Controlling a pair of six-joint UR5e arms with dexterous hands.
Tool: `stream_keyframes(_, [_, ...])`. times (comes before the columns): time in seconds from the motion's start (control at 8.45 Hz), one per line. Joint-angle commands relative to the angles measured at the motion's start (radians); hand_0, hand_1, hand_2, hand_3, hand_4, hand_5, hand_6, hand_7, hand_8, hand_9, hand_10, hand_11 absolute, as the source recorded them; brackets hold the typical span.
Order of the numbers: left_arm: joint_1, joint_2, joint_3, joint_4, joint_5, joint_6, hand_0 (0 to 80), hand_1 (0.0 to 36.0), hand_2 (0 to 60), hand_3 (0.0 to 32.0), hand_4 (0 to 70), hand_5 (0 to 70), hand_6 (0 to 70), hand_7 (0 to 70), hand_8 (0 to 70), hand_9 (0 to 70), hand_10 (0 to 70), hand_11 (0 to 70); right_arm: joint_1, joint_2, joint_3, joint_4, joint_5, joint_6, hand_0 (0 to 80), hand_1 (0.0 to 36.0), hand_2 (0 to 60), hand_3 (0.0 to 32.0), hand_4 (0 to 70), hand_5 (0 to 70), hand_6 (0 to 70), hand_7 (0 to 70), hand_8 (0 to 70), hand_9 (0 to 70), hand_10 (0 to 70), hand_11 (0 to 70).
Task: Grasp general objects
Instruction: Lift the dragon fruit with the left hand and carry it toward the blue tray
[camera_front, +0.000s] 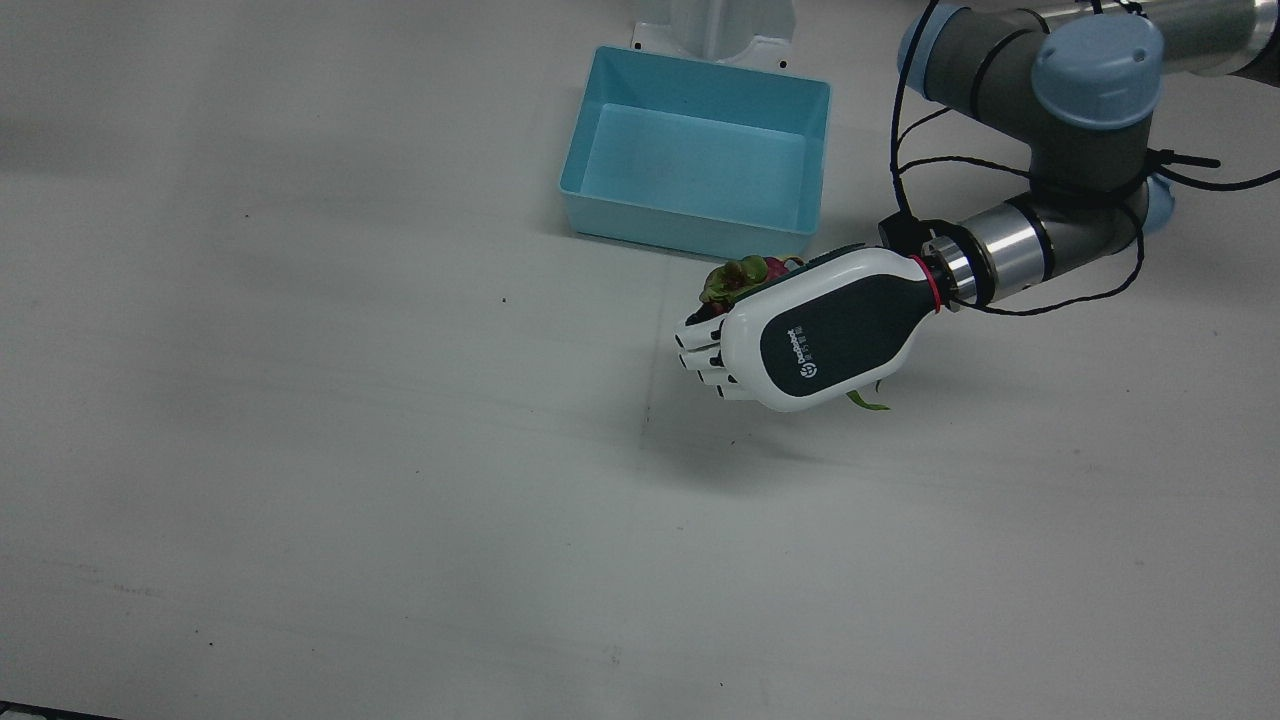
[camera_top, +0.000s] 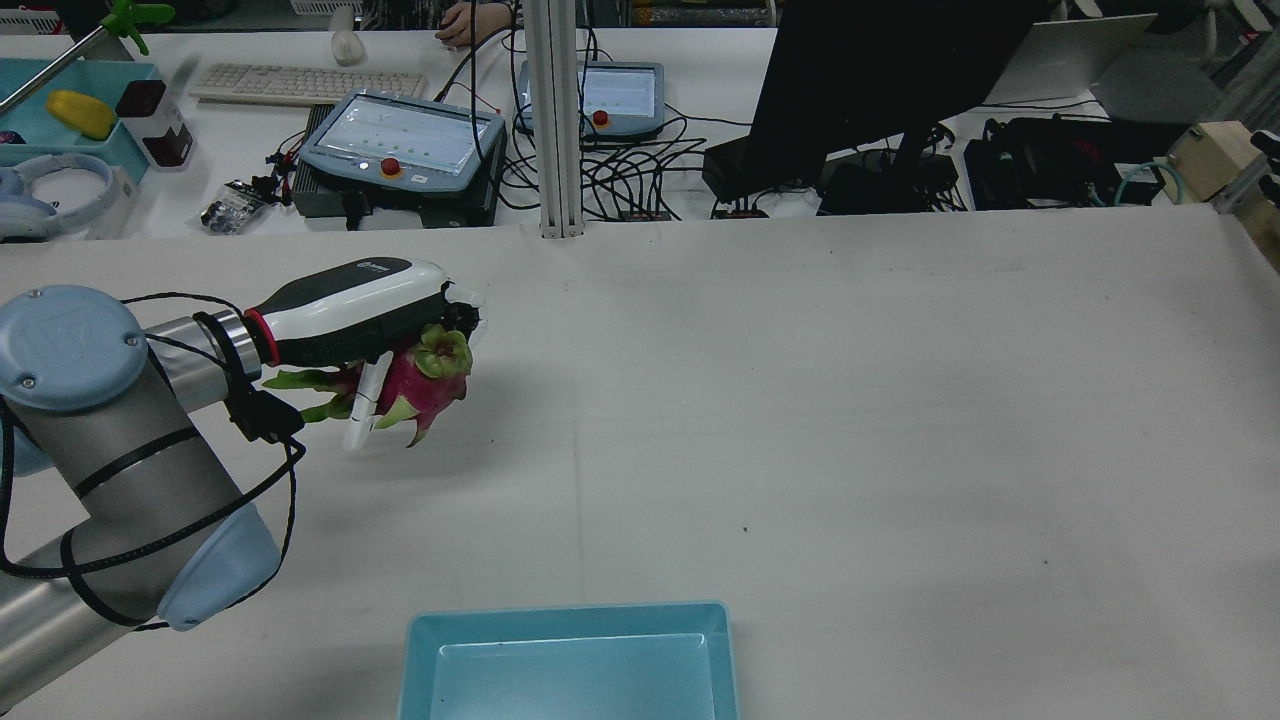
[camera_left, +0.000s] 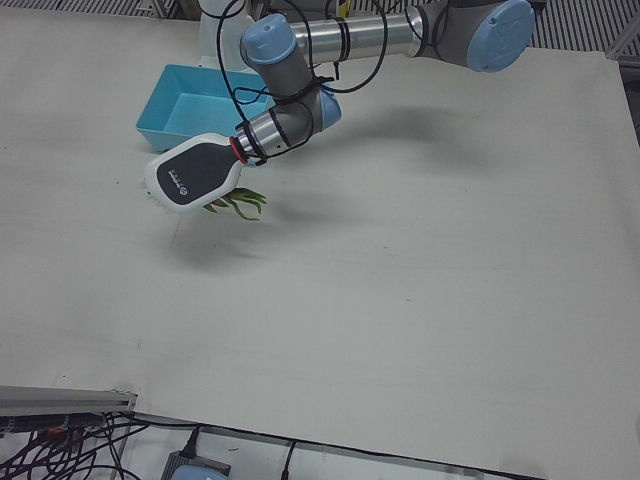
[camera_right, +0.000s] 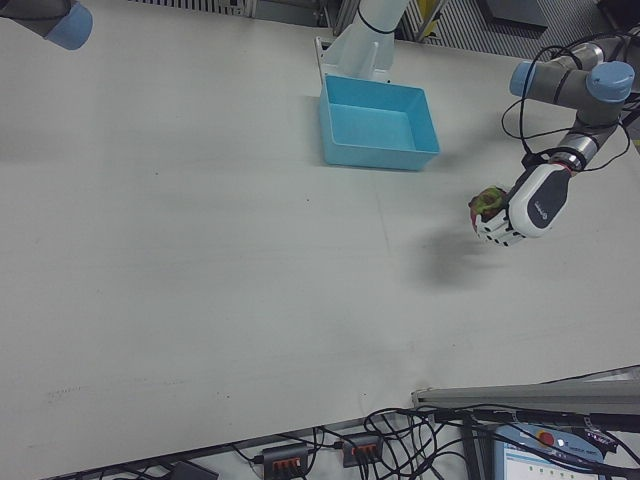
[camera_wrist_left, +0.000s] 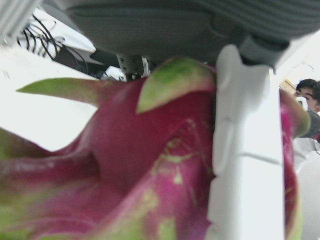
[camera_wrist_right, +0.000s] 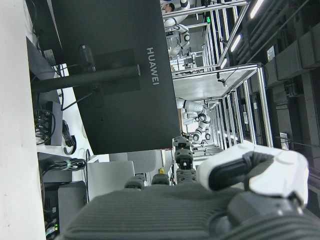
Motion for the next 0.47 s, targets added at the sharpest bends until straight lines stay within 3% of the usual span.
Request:
stream_keyframes(0.0, [0.066, 0.016, 0.072, -0.262, 0.179, -0.302, 80.0, 36.0, 60.0, 0.0, 70.0, 70.0, 70.0, 70.0, 70.0, 70.0, 70.0, 70.0, 0.0, 0.0, 0.0, 0.0, 0.0, 0.0, 0.0, 0.0, 0.0, 0.0, 0.0, 0.0, 0.0, 0.0, 0.0, 0.0, 0.0, 0.0])
stream_keyframes(0.12, [0.068, 0.041, 0.063, -0.303, 0.183, -0.324, 80.0, 36.0, 60.0, 0.0, 70.0, 70.0, 70.0, 70.0, 70.0, 70.0, 70.0, 70.0, 0.0, 0.0, 0.0, 0.0, 0.0, 0.0, 0.0, 0.0, 0.0, 0.0, 0.0, 0.0, 0.0, 0.0, 0.0, 0.0, 0.0, 0.0])
stream_keyframes(0.35, [0.159, 0.03, 0.056, -0.305, 0.193, -0.344, 80.0, 36.0, 60.0, 0.0, 70.0, 70.0, 70.0, 70.0, 70.0, 70.0, 70.0, 70.0, 0.0, 0.0, 0.002, -0.002, 0.0, 0.0, 0.0, 0.0, 0.0, 0.0, 0.0, 0.0, 0.0, 0.0, 0.0, 0.0, 0.0, 0.0])
